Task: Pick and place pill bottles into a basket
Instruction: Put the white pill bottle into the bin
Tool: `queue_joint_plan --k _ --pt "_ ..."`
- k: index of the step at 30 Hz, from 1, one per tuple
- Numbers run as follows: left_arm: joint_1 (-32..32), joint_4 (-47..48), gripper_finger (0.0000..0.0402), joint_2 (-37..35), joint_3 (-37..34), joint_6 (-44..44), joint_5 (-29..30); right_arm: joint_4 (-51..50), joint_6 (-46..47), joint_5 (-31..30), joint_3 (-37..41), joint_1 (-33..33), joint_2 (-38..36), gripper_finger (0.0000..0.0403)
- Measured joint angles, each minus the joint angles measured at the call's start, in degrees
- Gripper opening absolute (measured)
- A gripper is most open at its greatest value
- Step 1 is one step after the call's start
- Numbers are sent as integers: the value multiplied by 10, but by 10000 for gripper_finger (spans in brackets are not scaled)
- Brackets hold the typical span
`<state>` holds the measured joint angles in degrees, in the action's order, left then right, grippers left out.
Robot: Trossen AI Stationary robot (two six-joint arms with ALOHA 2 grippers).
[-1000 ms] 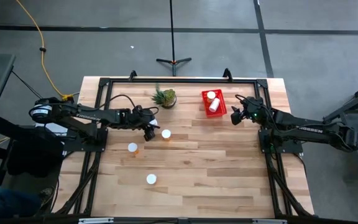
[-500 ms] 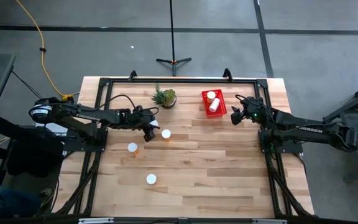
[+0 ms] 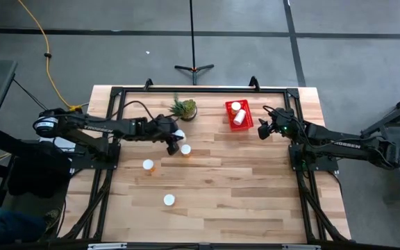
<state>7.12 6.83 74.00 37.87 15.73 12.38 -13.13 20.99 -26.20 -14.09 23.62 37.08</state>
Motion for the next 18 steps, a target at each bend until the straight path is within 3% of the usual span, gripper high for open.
queue_joint_plan --k 10,18 --pt "5 -17 197 6 87 -35 41 -1 25 -5 0 0 0 252" --pt "39 -40 197 100 185 -62 3 -18 26 -5 0 0 0 252"
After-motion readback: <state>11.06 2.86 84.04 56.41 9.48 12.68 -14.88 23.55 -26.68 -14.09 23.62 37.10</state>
